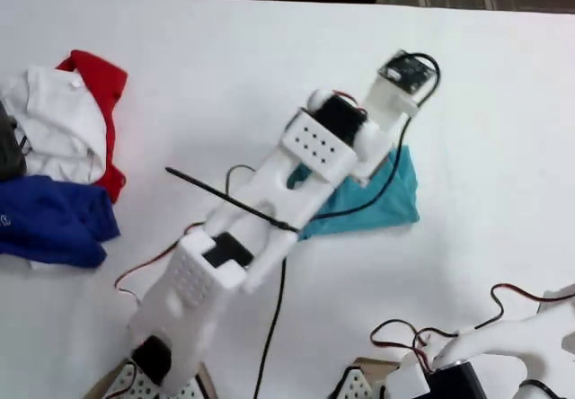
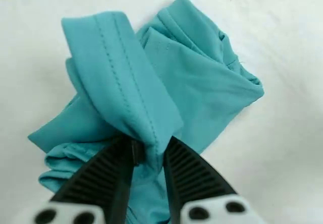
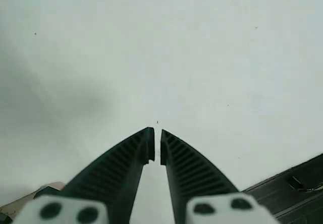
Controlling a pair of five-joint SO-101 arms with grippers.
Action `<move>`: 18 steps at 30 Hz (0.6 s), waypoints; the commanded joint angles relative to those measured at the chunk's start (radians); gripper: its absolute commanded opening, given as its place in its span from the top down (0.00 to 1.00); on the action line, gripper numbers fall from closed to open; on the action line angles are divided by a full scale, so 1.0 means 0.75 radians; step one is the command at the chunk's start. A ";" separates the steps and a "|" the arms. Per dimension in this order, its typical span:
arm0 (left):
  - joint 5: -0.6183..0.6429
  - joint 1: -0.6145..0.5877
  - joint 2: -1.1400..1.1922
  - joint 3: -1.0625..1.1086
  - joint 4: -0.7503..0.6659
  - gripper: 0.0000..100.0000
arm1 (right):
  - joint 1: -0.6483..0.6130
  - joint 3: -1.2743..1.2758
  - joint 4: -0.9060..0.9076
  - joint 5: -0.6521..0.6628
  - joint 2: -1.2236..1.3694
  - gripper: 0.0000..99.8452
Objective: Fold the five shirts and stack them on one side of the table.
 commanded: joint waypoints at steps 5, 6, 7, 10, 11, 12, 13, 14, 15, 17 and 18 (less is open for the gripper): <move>0.004 0.096 -0.016 -0.054 -0.158 0.97 | 0.058 0.043 -0.015 0.110 -0.060 0.97; 0.004 0.098 -0.014 -0.054 -0.176 0.98 | 0.058 0.055 -0.015 0.117 -0.060 0.97; 0.004 0.102 -0.010 -0.054 -0.192 0.98 | 0.058 0.065 -0.015 0.121 -0.060 0.97; 0.004 0.108 -0.002 -0.054 -0.213 0.98 | 0.058 0.092 -0.015 0.121 -0.060 0.97; 0.004 0.108 -0.002 -0.054 -0.213 0.98 | 0.058 0.096 -0.015 0.121 -0.060 0.97; 0.004 0.108 -0.002 -0.054 -0.215 0.98 | 0.060 0.096 -0.015 0.121 -0.060 0.97; 0.004 0.108 -0.002 -0.054 -0.221 0.98 | 0.060 0.096 -0.015 0.121 -0.060 0.97; 0.004 0.106 -0.002 -0.052 -0.229 0.98 | 0.060 0.096 -0.015 0.121 -0.060 0.97; 0.004 0.104 -0.002 -0.050 -0.233 0.98 | 0.060 0.096 -0.015 0.121 -0.060 0.97; 0.004 0.104 0.000 -0.044 -0.254 0.98 | 0.060 0.096 -0.013 0.121 -0.060 0.97; 0.004 0.104 0.000 -0.042 -0.260 0.98 | 0.060 0.096 -0.013 0.121 -0.060 0.97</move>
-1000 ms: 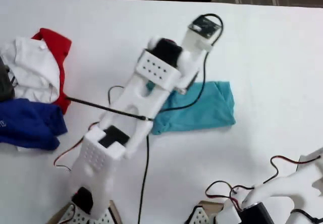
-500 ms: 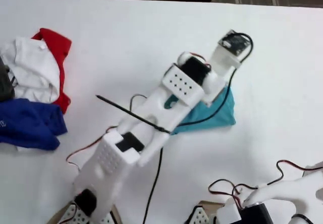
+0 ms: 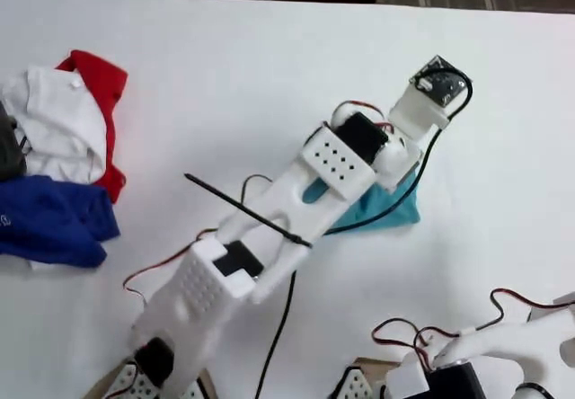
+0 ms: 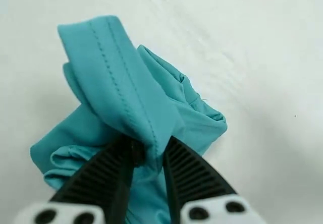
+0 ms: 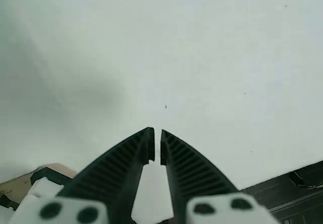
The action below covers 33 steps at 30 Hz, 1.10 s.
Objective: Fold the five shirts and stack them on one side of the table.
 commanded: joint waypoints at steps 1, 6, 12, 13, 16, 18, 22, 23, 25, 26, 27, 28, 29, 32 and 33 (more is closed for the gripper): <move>0.002 0.008 -0.012 -0.042 -0.043 0.98 | 0.009 -0.006 -0.011 0.006 -0.060 0.97; -0.002 -0.002 -0.010 -0.040 -0.057 0.98 | 0.009 -0.006 -0.007 0.006 -0.060 0.97; -0.029 -0.072 0.117 -0.052 -0.051 0.98 | 0.009 -0.006 -0.007 0.006 -0.060 0.97; -0.029 -0.082 0.139 -0.054 -0.051 0.98 | 0.009 -0.006 -0.007 0.006 -0.060 0.97; -0.035 -0.074 0.172 -0.054 -0.049 0.98 | 0.005 -0.006 -0.009 0.006 -0.060 0.97; -0.035 -0.059 0.158 -0.056 -0.057 0.98 | -0.001 -0.006 -0.009 0.006 -0.060 0.97; -0.037 -0.047 0.139 -0.085 -0.053 0.97 | -0.003 -0.006 -0.011 0.006 -0.060 0.97; -0.037 -0.049 0.139 -0.093 -0.051 0.97 | -0.003 -0.006 -0.011 0.006 -0.060 0.97; -0.037 -0.053 0.133 -0.099 -0.051 0.97 | -0.001 -0.006 -0.011 0.006 -0.060 0.97; -0.037 -0.053 0.131 -0.099 -0.051 0.96 | 0.001 -0.006 -0.011 0.006 -0.060 0.97; -0.037 -0.053 0.129 -0.099 -0.049 0.94 | 0.001 -0.006 -0.011 0.006 -0.060 0.97; -0.045 -0.053 0.129 -0.099 -0.047 0.91 | 0.003 -0.006 -0.011 0.006 -0.060 0.97; -0.070 -0.053 0.129 -0.099 -0.047 0.88 | 0.003 -0.006 -0.011 0.006 -0.060 0.97; -0.131 -0.053 0.127 -0.099 -0.010 0.80 | -0.001 -0.006 -0.011 0.006 -0.060 0.97; -0.141 -0.055 0.123 -0.099 0.006 0.79 | -0.003 -0.006 -0.011 0.006 -0.060 0.97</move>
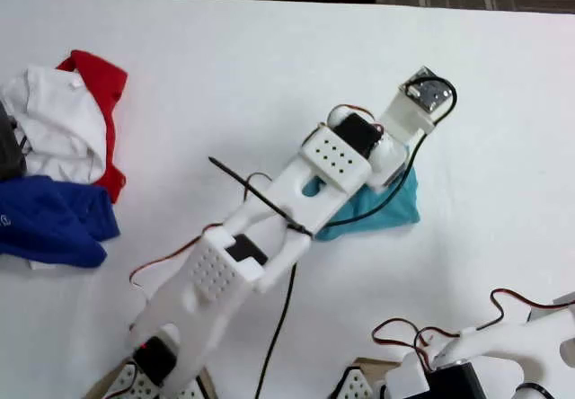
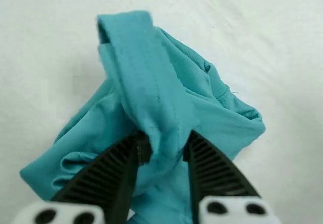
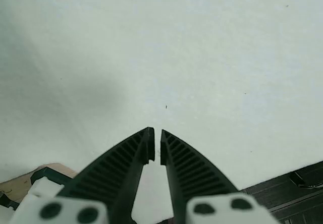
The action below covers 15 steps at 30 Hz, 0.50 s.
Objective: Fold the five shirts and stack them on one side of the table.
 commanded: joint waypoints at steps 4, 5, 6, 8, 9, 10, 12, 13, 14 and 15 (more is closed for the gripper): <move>-0.037 -0.086 -0.082 -0.185 0.153 0.79 | -0.015 -0.006 -0.011 0.006 -0.060 0.97; -0.035 -0.123 -0.092 -0.224 0.184 0.79 | -0.030 -0.006 -0.011 0.006 -0.060 0.97; -0.033 -0.166 -0.096 -0.271 0.217 0.79 | -0.048 -0.006 -0.011 0.006 -0.060 0.97; -0.033 -0.254 -0.100 -0.367 0.295 0.79 | -0.103 -0.008 -0.011 0.006 -0.060 0.97; -0.035 -0.299 -0.098 -0.398 0.338 0.79 | -0.142 -0.008 -0.011 0.006 -0.060 0.97; -0.039 -0.344 -0.096 -0.422 0.381 0.79 | -0.189 -0.008 -0.011 0.006 -0.060 0.97; -0.039 -0.436 -0.094 -0.418 0.444 0.79 | -0.302 -0.008 -0.007 0.004 -0.060 0.97; -0.039 -0.479 -0.094 -0.394 0.458 0.79 | -0.361 -0.010 -0.005 0.000 -0.060 0.97; -0.039 -0.520 -0.094 -0.357 0.460 0.79 | -0.425 -0.016 -0.005 -0.004 -0.060 0.97; -0.039 -0.554 -0.094 -0.316 0.454 0.79 | -0.492 -0.018 -0.009 -0.006 -0.062 0.97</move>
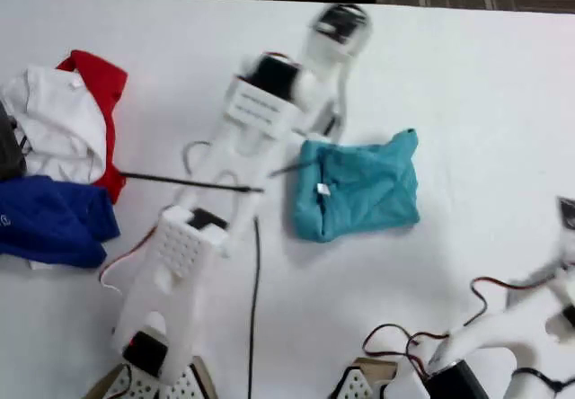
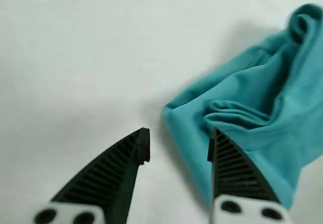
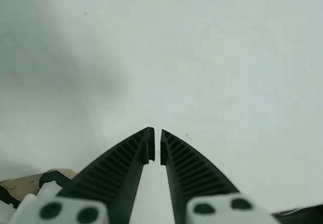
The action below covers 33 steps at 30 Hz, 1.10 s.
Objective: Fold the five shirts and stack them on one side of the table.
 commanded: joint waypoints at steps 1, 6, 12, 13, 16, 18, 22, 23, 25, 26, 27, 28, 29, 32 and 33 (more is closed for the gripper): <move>-0.010 -0.143 -0.092 0.066 0.023 0.79 | -0.247 -0.027 -0.011 -0.006 -0.062 0.97; -0.006 -0.196 -0.092 0.285 -0.123 0.79 | -0.699 -0.180 0.030 -0.213 -0.046 0.97; 0.051 -0.385 -0.104 0.349 -0.121 0.79 | -1.177 -0.507 0.048 -0.468 0.099 0.96; 0.055 -0.430 -0.106 0.349 -0.096 0.79 | -1.233 -0.563 0.050 -0.466 0.152 0.94; 0.053 -0.544 -0.106 0.349 -0.023 0.79 | -1.341 -0.698 0.050 -0.409 0.322 0.86; 0.051 -0.589 -0.108 0.347 0.006 0.79 | -1.380 -0.777 0.050 -0.291 0.429 0.81; 0.051 -0.649 -0.102 0.347 0.002 0.79 | -1.452 -0.902 0.085 -0.055 0.555 0.79; 0.051 -0.659 -0.098 0.347 -0.004 0.79 | -1.472 -0.931 0.118 0.000 0.576 0.79; 0.049 -0.665 -0.096 0.349 -0.025 0.79 | -1.517 -0.964 0.189 0.104 0.607 0.79; 0.049 -0.673 -0.096 0.349 -0.033 0.79 | -1.531 -0.976 0.220 0.143 0.623 0.79; 0.049 -0.677 -0.098 0.347 -0.045 0.79 | -1.542 -0.978 0.236 0.176 0.641 0.79; 0.045 -0.677 -0.102 0.347 -0.057 0.79 | -1.544 -0.978 0.249 0.205 0.660 0.79; 0.018 -0.677 -0.104 0.347 -0.068 0.79 | -1.542 -0.976 0.249 0.219 0.680 0.79; -0.092 -0.671 -0.102 0.347 -0.076 0.79 | -1.531 -0.976 0.249 0.258 0.750 0.79; -0.121 -0.673 -0.098 0.347 -0.078 0.79 | -1.533 -0.976 0.249 0.268 0.772 0.79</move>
